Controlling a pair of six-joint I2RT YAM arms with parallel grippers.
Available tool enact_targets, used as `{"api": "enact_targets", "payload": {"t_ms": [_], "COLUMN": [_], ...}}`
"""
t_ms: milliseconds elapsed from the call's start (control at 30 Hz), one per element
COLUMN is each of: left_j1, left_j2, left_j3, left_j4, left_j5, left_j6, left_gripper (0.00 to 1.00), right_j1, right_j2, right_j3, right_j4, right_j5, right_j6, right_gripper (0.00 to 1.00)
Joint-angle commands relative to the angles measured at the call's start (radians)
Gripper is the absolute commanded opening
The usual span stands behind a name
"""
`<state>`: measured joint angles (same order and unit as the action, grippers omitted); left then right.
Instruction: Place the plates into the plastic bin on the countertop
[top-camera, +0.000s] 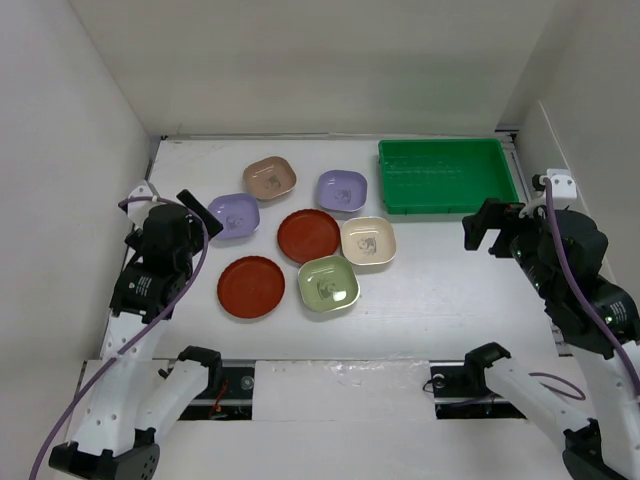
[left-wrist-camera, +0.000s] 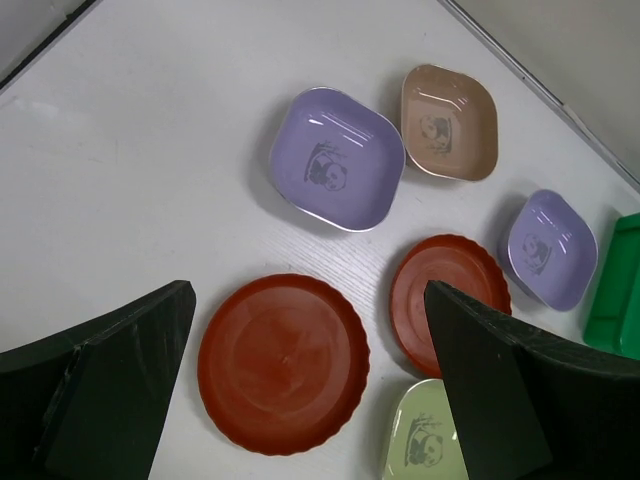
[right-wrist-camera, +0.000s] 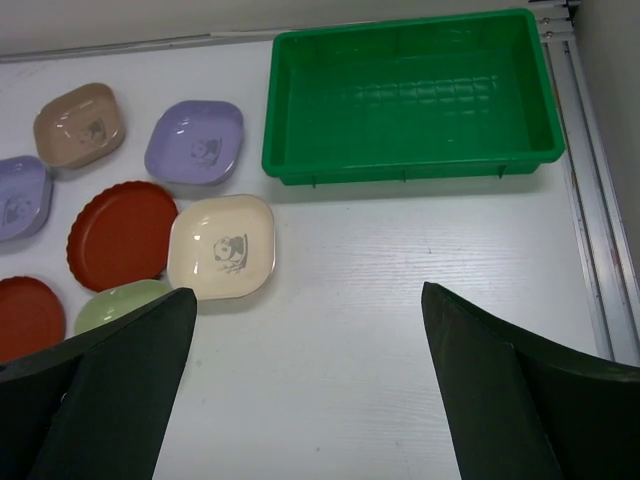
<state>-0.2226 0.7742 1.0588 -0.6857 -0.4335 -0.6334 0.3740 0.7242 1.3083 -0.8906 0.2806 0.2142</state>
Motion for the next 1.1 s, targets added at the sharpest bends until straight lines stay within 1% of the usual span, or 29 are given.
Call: {"api": "enact_targets", "payload": {"t_ms": [0, 133, 200, 333, 433, 467, 500, 533, 567, 633, 667, 700, 733, 833, 867, 933, 967, 1000, 1067], "left_j1": [0.002, 0.002, 0.002, 0.002, 0.002, 0.002, 0.002, 0.002, 0.002, 0.002, 0.002, 0.002, 0.002, -0.062, -0.075, -0.075, -0.075, -0.075, -0.075], "left_j2": [-0.012, 0.029, 0.051, 0.076, 0.076, 0.076, 0.076, 0.063, 0.063, 0.054, 0.054, 0.085, 0.1, 0.158, 0.169, 0.181, 0.181, 0.181, 0.181], "left_j3": [0.027, 0.036, 0.046, -0.032, -0.052, -0.077, -0.097, -0.124, -0.191, -0.264, -0.298, -0.35, -0.37, -0.405, -0.405, -0.459, -0.476, -0.499, -0.56], "left_j4": [-0.02, -0.07, -0.081, -0.08, -0.093, -0.094, -0.094, -0.077, -0.058, -0.017, 0.0, 0.012, 0.012, -0.02, -0.02, -0.006, 0.008, 0.027, 0.089], "left_j5": [-0.005, -0.005, 0.042, 0.097, 0.116, 0.131, 0.175, 0.203, 0.226, 0.257, 0.268, 0.268, 0.234, 0.179, 0.179, 0.193, 0.234, 0.257, 0.272], "left_j6": [-0.017, -0.035, -0.048, -0.089, -0.178, -0.208, -0.276, -0.299, -0.322, -0.4, -0.416, -0.429, -0.448, -0.541, -0.554, -0.578, -0.578, -0.578, -0.588], "left_gripper": [1.0, 1.0, 1.0, 1.0, 1.0, 1.0, 1.0, 1.0, 1.0, 1.0, 1.0, 1.0, 1.0, 1.0, 1.0, 1.0, 0.96, 0.96, 0.93], "right_j1": [0.0, 0.0, 0.0, 0.0, 0.009, 0.009, 0.009, 0.009, 0.009, 0.019, 0.019, 0.028, 0.028, 0.048, 0.048, 0.068, 0.068, 0.068, 0.078], "right_j2": [-0.005, 0.004, 0.004, 0.026, 0.026, 0.035, 0.035, 0.035, 0.035, 0.014, 0.014, 0.014, 0.014, 0.014, 0.014, 0.014, 0.014, 0.024, 0.024], "right_j3": [0.031, 0.031, 0.011, -0.017, -0.017, -0.017, -0.017, -0.026, -0.049, -0.084, -0.115, -0.125, -0.135, -0.159, -0.159, -0.17, -0.17, -0.17, -0.17], "right_j4": [0.025, 0.025, 0.038, 0.057, 0.067, 0.067, 0.076, 0.085, 0.116, 0.156, 0.183, 0.192, 0.202, 0.232, 0.232, 0.243, 0.252, 0.252, 0.252], "right_j5": [0.031, 0.002, -0.036, -0.064, -0.064, -0.064, -0.087, -0.133, -0.156, -0.199, -0.231, -0.241, -0.25, -0.277, -0.278, -0.278, -0.278, -0.268, -0.268], "right_j6": [-0.001, -0.001, -0.001, -0.001, -0.001, -0.001, 0.011, 0.02, 0.02, 0.04, 0.04, 0.053, 0.062, 0.071, 0.071, 0.071, 0.071, 0.071, 0.071], "right_gripper": [1.0, 1.0, 1.0, 1.0, 1.0, 1.0, 1.0, 1.0, 1.0, 1.0, 1.0, 1.0, 1.0, 1.0, 1.0, 1.0, 1.0, 1.0, 1.0]}}
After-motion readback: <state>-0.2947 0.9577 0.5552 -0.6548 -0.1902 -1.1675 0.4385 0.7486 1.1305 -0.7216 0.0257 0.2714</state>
